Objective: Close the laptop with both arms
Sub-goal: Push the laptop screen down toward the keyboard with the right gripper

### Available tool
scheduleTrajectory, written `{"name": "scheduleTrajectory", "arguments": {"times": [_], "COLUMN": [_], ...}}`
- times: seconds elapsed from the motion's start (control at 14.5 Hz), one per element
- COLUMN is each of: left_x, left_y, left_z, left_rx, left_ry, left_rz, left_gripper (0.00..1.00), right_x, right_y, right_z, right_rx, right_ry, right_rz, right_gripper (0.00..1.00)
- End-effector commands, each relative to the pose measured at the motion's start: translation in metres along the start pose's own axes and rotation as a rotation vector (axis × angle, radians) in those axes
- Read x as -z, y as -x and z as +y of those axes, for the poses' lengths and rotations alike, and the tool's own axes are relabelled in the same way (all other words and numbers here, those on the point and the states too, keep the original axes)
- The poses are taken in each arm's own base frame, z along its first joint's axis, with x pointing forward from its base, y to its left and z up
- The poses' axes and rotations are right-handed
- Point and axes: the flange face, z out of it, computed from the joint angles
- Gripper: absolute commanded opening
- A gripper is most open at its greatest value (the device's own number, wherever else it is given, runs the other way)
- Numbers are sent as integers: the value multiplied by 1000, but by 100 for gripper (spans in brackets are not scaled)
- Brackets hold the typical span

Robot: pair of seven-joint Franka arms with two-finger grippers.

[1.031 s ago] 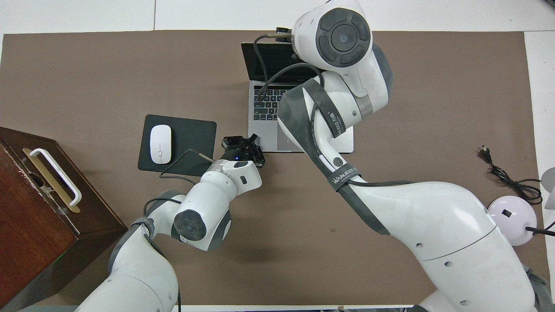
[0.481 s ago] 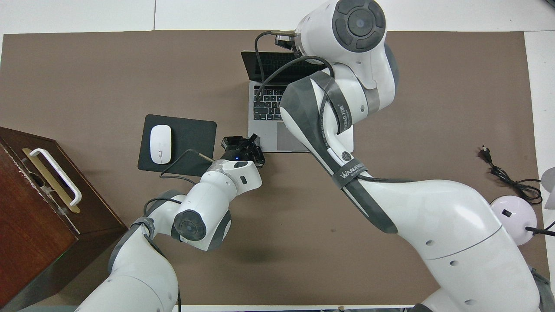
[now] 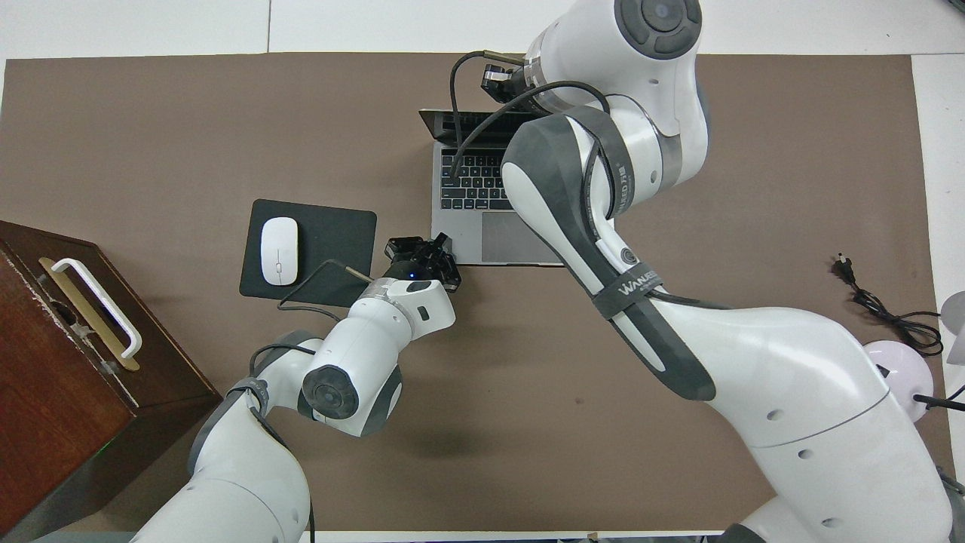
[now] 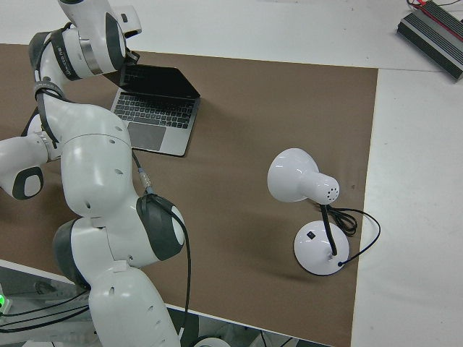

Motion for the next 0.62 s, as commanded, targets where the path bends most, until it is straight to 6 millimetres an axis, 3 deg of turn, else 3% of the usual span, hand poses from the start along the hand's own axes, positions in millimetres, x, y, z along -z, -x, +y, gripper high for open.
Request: {"name": "scheduleTrajectory", "arguments": {"times": [0.0,0.55], "left_x": [-17,-17], "left_y": [28,29], "left_z": [-5,-5], "left_rx": [-14,-15], "left_ry": [-15,-15], "left_rz": [-58,-61], "left_gripper": [0,0], "right_x": [11,-20], "right_y": [2,20], "right_z": [4,17], "right_rx": [-14,-28], "right_ry": [-21,34], "right_rz": [-54,-158], "right_gripper": [0,0]}}
